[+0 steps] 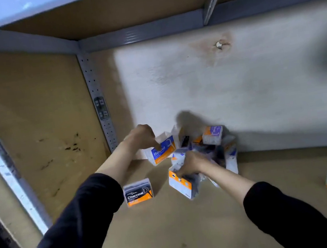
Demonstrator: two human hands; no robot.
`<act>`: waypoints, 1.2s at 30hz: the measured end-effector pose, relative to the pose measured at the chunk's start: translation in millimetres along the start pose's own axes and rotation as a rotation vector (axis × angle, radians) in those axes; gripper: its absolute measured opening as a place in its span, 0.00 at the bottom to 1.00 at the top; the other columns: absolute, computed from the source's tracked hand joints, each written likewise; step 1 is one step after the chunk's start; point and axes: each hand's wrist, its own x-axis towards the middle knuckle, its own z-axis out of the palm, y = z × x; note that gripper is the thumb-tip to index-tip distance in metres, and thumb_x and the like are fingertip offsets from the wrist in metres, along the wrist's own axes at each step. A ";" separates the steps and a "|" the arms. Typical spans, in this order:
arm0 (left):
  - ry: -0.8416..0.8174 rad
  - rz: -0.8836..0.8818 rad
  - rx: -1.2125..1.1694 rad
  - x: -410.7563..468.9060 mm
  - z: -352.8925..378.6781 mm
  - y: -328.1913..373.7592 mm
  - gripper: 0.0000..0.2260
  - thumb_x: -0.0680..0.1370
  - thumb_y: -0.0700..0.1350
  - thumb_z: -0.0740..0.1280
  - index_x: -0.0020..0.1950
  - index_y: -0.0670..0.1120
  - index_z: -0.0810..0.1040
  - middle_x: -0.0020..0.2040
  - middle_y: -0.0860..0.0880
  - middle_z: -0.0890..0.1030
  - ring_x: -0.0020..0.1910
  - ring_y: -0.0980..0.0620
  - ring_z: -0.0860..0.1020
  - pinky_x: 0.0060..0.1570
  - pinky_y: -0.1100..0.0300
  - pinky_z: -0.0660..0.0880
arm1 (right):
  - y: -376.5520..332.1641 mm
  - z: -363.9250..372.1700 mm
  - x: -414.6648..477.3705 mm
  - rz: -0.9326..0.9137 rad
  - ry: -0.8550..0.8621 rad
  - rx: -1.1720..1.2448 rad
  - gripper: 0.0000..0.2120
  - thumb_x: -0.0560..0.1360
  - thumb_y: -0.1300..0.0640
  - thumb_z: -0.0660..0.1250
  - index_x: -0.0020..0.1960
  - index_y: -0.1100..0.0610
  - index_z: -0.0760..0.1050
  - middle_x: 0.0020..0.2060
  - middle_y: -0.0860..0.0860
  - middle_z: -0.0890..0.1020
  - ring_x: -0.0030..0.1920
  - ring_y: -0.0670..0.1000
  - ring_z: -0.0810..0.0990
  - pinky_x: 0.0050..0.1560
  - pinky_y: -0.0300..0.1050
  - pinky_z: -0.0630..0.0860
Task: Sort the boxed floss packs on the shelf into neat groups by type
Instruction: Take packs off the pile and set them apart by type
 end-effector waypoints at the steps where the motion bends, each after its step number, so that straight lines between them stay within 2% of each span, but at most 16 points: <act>1: 0.000 -0.009 -0.007 -6.5 -2.8 -5.9 0.23 0.71 0.50 0.73 0.62 0.42 0.77 0.60 0.44 0.78 0.58 0.46 0.78 0.55 0.55 0.76 | -6.7 7.7 -5.5 -0.005 -0.017 0.001 0.11 0.69 0.56 0.69 0.35 0.62 0.72 0.32 0.53 0.75 0.32 0.46 0.71 0.23 0.30 0.62; 3: -0.007 -0.019 -0.009 -18.7 -7.8 -18.5 0.23 0.71 0.49 0.73 0.62 0.41 0.76 0.60 0.44 0.79 0.57 0.47 0.78 0.55 0.55 0.76 | -18.3 24.9 -10.8 -0.036 -0.070 0.034 0.17 0.69 0.57 0.69 0.28 0.55 0.63 0.28 0.49 0.69 0.29 0.42 0.66 0.22 0.30 0.62; 7: -0.017 -0.040 0.014 -38.2 -14.7 -37.5 0.22 0.71 0.49 0.73 0.62 0.41 0.76 0.60 0.44 0.80 0.57 0.47 0.78 0.52 0.57 0.76 | -35.0 59.0 -6.9 -0.075 -0.140 0.065 0.12 0.71 0.55 0.68 0.36 0.55 0.66 0.42 0.52 0.74 0.43 0.47 0.73 0.36 0.28 0.66; 11: 0.005 -0.067 0.021 -50.4 -18.5 -49.3 0.22 0.71 0.49 0.74 0.61 0.41 0.76 0.59 0.44 0.79 0.57 0.47 0.78 0.47 0.59 0.73 | -42.4 72.2 -8.6 -0.110 -0.101 0.011 0.19 0.71 0.57 0.69 0.28 0.56 0.62 0.27 0.48 0.66 0.27 0.42 0.63 0.19 0.21 0.63; 14: 0.016 -0.077 0.021 -55.1 -19.0 -54.5 0.22 0.71 0.48 0.74 0.60 0.40 0.76 0.59 0.43 0.79 0.48 0.49 0.75 0.43 0.61 0.69 | -44.8 76.8 -14.1 -0.104 -0.079 -0.004 0.17 0.71 0.56 0.69 0.31 0.57 0.64 0.27 0.47 0.65 0.26 0.41 0.62 0.15 0.22 0.61; 16: 0.012 -0.081 0.018 -55.6 -18.1 -56.7 0.21 0.71 0.48 0.73 0.61 0.40 0.75 0.59 0.43 0.79 0.46 0.52 0.72 0.43 0.61 0.69 | -47.0 82.8 -17.1 -0.110 -0.061 0.007 0.18 0.73 0.53 0.68 0.30 0.56 0.62 0.27 0.46 0.64 0.26 0.41 0.61 0.19 0.19 0.61; 17: 0.009 -0.083 0.015 -54.9 -16.8 -57.8 0.22 0.71 0.48 0.73 0.61 0.40 0.75 0.59 0.43 0.79 0.46 0.53 0.72 0.42 0.62 0.69 | -47.2 87.0 -16.8 -0.114 -0.053 0.010 0.21 0.73 0.52 0.67 0.29 0.55 0.60 0.27 0.46 0.63 0.26 0.41 0.61 0.20 0.19 0.62; 19: 0.002 -0.084 0.008 -53.3 -13.6 -59.0 0.22 0.71 0.47 0.73 0.61 0.40 0.75 0.59 0.43 0.79 0.46 0.53 0.72 0.38 0.65 0.69 | -48.1 93.7 -14.7 -0.104 -0.053 0.002 0.21 0.74 0.52 0.67 0.29 0.55 0.59 0.27 0.47 0.63 0.27 0.45 0.64 0.19 0.29 0.64; 22: -0.005 -0.075 0.013 -52.1 -9.2 -57.6 0.21 0.72 0.47 0.73 0.60 0.39 0.75 0.58 0.43 0.79 0.46 0.53 0.72 0.31 0.68 0.66 | -49.6 95.4 -12.3 -0.084 -0.086 -0.001 0.14 0.74 0.53 0.67 0.35 0.60 0.68 0.30 0.51 0.66 0.36 0.51 0.69 0.25 0.33 0.56; 25: -0.006 -0.058 0.002 -50.2 -5.4 -55.3 0.21 0.71 0.47 0.73 0.60 0.39 0.76 0.58 0.42 0.80 0.46 0.53 0.73 0.31 0.69 0.65 | -47.0 95.8 -9.9 -0.086 -0.096 0.013 0.13 0.74 0.52 0.67 0.37 0.59 0.70 0.30 0.51 0.67 0.27 0.47 0.63 0.26 0.34 0.56; 28: -0.002 -0.050 -0.007 -50.3 -3.4 -51.8 0.21 0.71 0.48 0.73 0.60 0.39 0.76 0.58 0.42 0.80 0.46 0.52 0.73 0.33 0.67 0.67 | -44.4 96.3 -11.1 -0.064 -0.088 0.113 0.22 0.75 0.50 0.65 0.28 0.53 0.59 0.27 0.48 0.65 0.27 0.43 0.63 0.26 0.35 0.57; 30: 0.001 -0.038 -0.016 -51.3 -3.3 -47.4 0.21 0.71 0.47 0.73 0.60 0.39 0.76 0.58 0.42 0.80 0.46 0.52 0.74 0.34 0.65 0.68 | -43.6 94.4 -13.8 -0.046 -0.059 0.122 0.23 0.75 0.47 0.65 0.28 0.53 0.59 0.26 0.48 0.66 0.27 0.44 0.63 0.27 0.35 0.57; 31: 0.005 -0.030 -0.021 -51.7 -3.3 -45.0 0.21 0.71 0.47 0.73 0.60 0.38 0.76 0.58 0.42 0.80 0.47 0.51 0.75 0.34 0.66 0.68 | -42.5 94.2 -14.0 -0.048 -0.041 0.074 0.22 0.75 0.45 0.63 0.29 0.55 0.62 0.28 0.50 0.69 0.28 0.46 0.65 0.29 0.35 0.60; 33: 0.007 -0.014 -0.033 -51.8 -4.1 -40.0 0.21 0.72 0.46 0.73 0.61 0.39 0.76 0.58 0.42 0.80 0.49 0.49 0.77 0.33 0.68 0.68 | -38.7 90.2 -14.1 -0.038 -0.011 -0.015 0.16 0.77 0.47 0.60 0.38 0.58 0.71 0.39 0.55 0.79 0.37 0.52 0.73 0.39 0.40 0.66; 34: 0.007 -0.007 -0.041 -51.1 -4.2 -37.4 0.21 0.71 0.47 0.73 0.61 0.39 0.76 0.59 0.42 0.80 0.51 0.48 0.78 0.34 0.68 0.69 | -34.4 86.5 -13.2 -0.024 0.022 -0.023 0.12 0.77 0.50 0.60 0.40 0.58 0.72 0.46 0.57 0.80 0.44 0.54 0.76 0.44 0.43 0.68; 36: 0.009 0.008 -0.049 -49.4 -3.7 -30.5 0.22 0.71 0.47 0.74 0.61 0.39 0.76 0.59 0.42 0.80 0.54 0.47 0.79 0.40 0.62 0.75 | -22.0 73.4 -16.7 0.004 0.087 -0.003 0.10 0.76 0.59 0.59 0.36 0.58 0.70 0.49 0.60 0.79 0.55 0.58 0.78 0.48 0.46 0.71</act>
